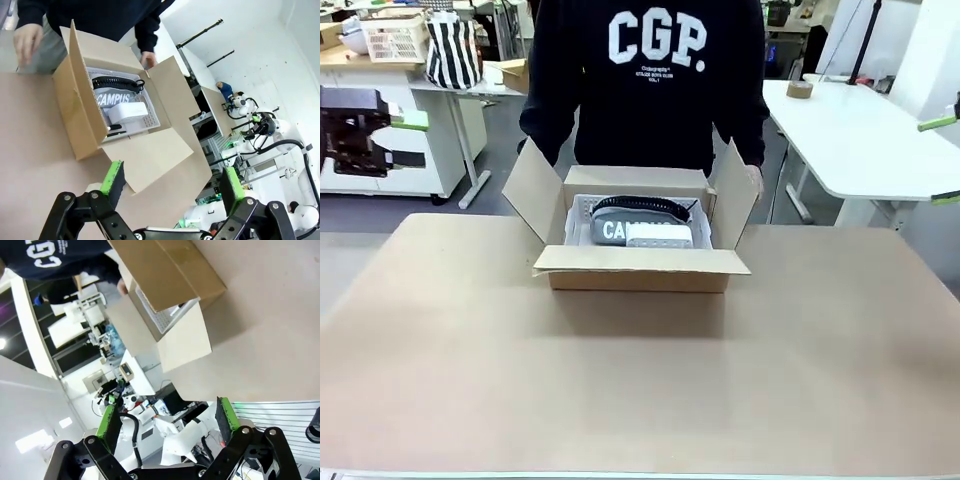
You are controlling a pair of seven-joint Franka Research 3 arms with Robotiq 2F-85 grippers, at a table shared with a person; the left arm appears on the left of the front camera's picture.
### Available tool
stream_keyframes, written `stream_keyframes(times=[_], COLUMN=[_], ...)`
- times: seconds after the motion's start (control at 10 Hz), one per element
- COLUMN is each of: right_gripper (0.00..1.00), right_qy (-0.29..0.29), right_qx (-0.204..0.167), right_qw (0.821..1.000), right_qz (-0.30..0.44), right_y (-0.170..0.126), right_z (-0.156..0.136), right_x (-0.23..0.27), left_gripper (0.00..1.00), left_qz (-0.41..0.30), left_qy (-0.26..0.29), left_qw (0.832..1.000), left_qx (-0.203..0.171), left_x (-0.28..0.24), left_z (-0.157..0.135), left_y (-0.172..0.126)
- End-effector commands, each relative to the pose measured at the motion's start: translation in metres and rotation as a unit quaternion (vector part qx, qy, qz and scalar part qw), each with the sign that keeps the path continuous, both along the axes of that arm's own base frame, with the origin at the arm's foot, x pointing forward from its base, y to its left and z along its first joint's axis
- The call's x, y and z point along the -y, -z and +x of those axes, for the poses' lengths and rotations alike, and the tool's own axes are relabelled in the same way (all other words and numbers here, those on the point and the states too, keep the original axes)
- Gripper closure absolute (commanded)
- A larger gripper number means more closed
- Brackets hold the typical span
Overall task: Pack the gift set into the box.
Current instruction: Lift both hands away from the flaps of the Package Box, then press and hold the closed box until the human finishes sealing it.
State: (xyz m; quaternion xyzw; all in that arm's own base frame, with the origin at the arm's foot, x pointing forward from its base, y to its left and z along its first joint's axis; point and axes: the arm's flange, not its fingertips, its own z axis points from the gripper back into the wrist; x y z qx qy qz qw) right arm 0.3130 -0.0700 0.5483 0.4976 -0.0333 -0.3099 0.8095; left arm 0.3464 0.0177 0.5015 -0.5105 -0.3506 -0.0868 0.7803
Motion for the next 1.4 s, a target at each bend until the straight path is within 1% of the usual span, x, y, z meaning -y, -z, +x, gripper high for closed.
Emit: stream_keyframes(times=[0.0, 1.3], right_gripper=[0.00, 0.00], right_qy=[0.004, 0.004], right_qx=[0.003, 0.003], right_qw=[1.000, 1.000], right_qz=[0.013, 0.013], right_y=[-0.0003, -0.0003], right_z=[-0.0019, -0.0019], right_x=[0.0084, 0.0084], left_gripper=[0.00, 0.00], left_qz=[-0.011, -0.011], left_qy=[-0.010, -0.010], left_qw=[1.000, 1.000], left_qx=[0.003, 0.003], left_x=[-0.0036, -0.0036], left_z=[0.0003, 0.0003], left_y=[0.0022, 0.0022])
